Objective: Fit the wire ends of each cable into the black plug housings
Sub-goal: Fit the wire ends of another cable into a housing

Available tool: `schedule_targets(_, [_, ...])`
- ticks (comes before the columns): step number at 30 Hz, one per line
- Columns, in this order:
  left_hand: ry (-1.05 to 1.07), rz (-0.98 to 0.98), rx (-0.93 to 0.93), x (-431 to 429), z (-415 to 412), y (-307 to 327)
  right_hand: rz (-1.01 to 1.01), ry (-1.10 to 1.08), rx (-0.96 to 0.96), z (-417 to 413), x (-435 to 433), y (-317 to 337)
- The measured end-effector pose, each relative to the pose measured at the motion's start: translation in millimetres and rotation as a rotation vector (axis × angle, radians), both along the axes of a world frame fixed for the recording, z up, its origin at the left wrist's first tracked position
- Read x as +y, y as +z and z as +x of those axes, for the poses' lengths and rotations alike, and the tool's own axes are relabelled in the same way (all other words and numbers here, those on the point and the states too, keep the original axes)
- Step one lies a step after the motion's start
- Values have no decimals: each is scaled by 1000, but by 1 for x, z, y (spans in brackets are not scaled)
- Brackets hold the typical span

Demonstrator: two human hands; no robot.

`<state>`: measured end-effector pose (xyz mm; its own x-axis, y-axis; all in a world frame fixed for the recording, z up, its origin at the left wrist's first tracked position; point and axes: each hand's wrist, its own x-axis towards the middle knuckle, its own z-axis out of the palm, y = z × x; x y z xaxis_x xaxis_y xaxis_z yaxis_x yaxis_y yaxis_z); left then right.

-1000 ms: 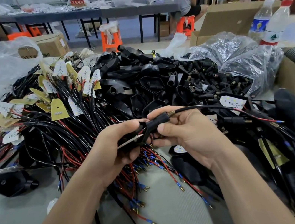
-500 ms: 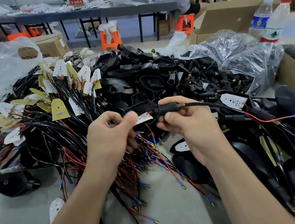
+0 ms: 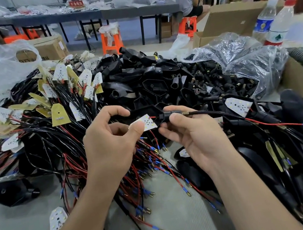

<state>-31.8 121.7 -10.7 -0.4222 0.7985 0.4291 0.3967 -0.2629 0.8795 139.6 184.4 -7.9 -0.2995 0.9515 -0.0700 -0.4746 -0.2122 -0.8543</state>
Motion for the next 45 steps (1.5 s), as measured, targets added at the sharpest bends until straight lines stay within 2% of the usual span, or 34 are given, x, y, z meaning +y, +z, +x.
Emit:
schedule_targets(3, [33,48,129,-4,7,1,3,-45,-70,-6,-3,-3])
schedule_targets(7, [180,45,279,-3,5,0,-41,20,49,-2,-1,0])
schedule_targets(11, [242,-45,279,0,-4,0,-46,104,102,5,0,2])
schedule_targets(13, [105,-109,177,2,-5,0,-18,137,67,4,-2,2])
schedule_targets(16, [-174,-227,-253,6,1,3,57,168,7,-1,-7,3])
schedule_targets(17, [-215,-250,-385,6,2,5,83,159,-19,-2,-8,3])
schedule_targets(19, [-227,-260,-525,6,4,7,160,120,-113,-4,-11,3])
schedule_targets(22, [-245,-265,-606,7,4,7,249,67,-219,-8,-14,4])
schedule_targets(24, [-314,-313,-654,7,3,8,249,17,-211,-9,-14,6])
schedule_targets(27, [-492,-376,-826,9,-2,11,209,-60,-149,-6,-11,6])
schedule_targets(35, [-559,-346,-774,7,-6,11,269,-50,-183,0,-10,9])
schedule_targets(37, [-552,-347,-830,7,-5,11,307,-120,-382,1,-15,18])
schedule_targets(40, [-443,-317,-909,10,-4,10,475,-419,-907,8,-31,31])
schedule_targets(42, [-347,-280,-837,12,-6,8,708,-691,-954,11,-52,46])
schedule_targets(43, [-334,-260,-779,11,-7,7,879,-750,-993,13,-62,55])
schedule_targets(45, [-389,-248,-704,10,-9,10,1130,-646,-1317,16,-72,68])
